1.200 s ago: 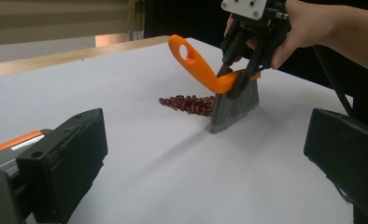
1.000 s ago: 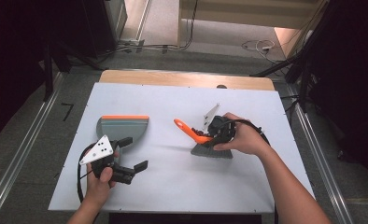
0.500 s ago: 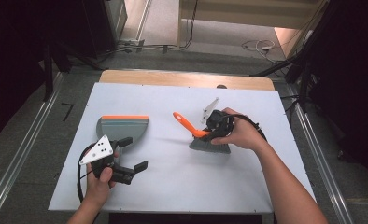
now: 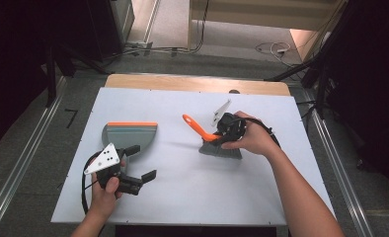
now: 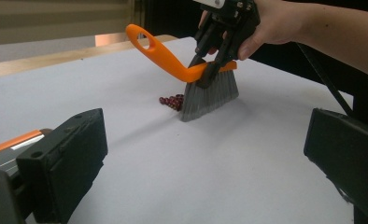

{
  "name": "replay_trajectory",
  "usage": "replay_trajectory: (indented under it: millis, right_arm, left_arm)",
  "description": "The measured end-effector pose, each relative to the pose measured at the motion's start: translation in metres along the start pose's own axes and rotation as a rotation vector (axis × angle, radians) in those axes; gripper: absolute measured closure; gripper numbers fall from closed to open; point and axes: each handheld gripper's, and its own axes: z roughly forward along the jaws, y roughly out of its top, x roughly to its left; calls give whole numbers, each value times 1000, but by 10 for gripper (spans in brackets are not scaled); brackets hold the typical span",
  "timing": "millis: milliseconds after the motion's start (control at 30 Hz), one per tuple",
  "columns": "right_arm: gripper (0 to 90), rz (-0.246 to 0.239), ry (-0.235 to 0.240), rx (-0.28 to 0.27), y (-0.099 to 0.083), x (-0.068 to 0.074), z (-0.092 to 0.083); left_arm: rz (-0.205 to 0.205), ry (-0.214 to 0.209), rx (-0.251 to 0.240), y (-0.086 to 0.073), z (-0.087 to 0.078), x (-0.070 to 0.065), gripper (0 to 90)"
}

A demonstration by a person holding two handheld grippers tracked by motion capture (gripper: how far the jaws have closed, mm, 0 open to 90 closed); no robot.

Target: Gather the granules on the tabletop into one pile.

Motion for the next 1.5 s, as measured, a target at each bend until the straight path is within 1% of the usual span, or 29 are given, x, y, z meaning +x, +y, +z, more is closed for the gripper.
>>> replay_trajectory:
  millis: [33, 67, 100, 133, 167, 200, 233, 267, 333, 400, 467, 500, 633, 867, 1067, 1167, 1200, 1233, 1267, 1300, 1333, 1367, 1400, 1500]
  right_arm:
    - [673, 8, -3, 5, 1, 0, 0]
    - [674, -6, -3, -2, 1, -1, 0]
    - [673, 14, 1, 5, 2, 0, 0]
    - [674, -2, -9, 1, 3, -2, 0]
    - [674, 1, -8, -3, 3, -3, 1]
    - [674, 11, 0, 6, 4, -3, 1]
    - [674, -5, -8, 5, 4, -4, 1]
    - [674, -4, -9, 0, 5, -5, 1]
    - [674, 9, -9, -1, 5, -6, 1]
    - [674, 8, -12, -6, 5, -8, 2]
    - [674, 24, -8, -3, 5, -8, 1]
    - [674, 24, -14, -10, 5, -9, 2]
    - [673, 27, -10, -15, 5, -11, 2]
    - [674, 48, -30, -26, 5, -14, 3]
    - [674, 61, -19, -29, 5, -15, 3]
    - [676, 70, 6, -34, 5, -14, 1]
    - [677, 84, 13, -28, 4, -13, -1]
    - [679, 77, 6, -31, 5, -13, -2]
    - [682, 84, 18, -37, 5, -12, -3]
    - [682, 76, 34, -51, 5, -13, -5]
    - [683, 88, 45, -56, 5, -12, -9]
    - [683, 80, 62, -63, 5, -12, -12]
    - [683, 83, 65, -57, 6, -11, -17]
    - [683, 65, 58, -41, 10, -11, -30]
  left_arm:
    - [-1, 0, -1, 0, 0, 0, 3]
    - [0, -1, -1, 0, 0, 0, 3]
    - [0, 0, 0, 0, 0, 0, 3]
    - [0, 0, 1, 0, 0, 0, 3]
    - [0, 0, 1, 0, 0, 0, 3]
    - [1, 0, 1, 0, 0, 0, 3]
    - [1, 0, 1, 0, 0, 0, 3]
    - [1, 0, 0, 0, 0, 0, 3]
    - [0, 1, 1, 0, 0, 0, 3]
    - [0, 0, 1, 0, 0, 0, 3]
    - [1, 0, 1, 0, 0, 0, 4]
    - [1, 0, 1, 0, 0, 0, 3]
    - [1, 0, 2, 0, 0, 0, 3]
    - [4, 0, 5, 0, 0, 0, 3]
    - [3, -2, 5, 0, 0, 0, 4]
    - [4, -2, 5, 0, 0, 0, 3]
    - [4, -3, 6, 0, 0, 0, 3]
    - [3, -3, 6, 0, 0, 0, 3]
    - [3, -3, 6, 0, 1, 0, 4]
    - [3, -4, 7, 0, 1, 0, 4]
    - [3, -4, 8, -1, 1, 0, 3]
    - [4, -4, 9, -1, 1, 0, 3]
    - [5, -5, 10, -1, 1, 0, 3]
    - [4, -5, 10, -1, 1, 0, 3]
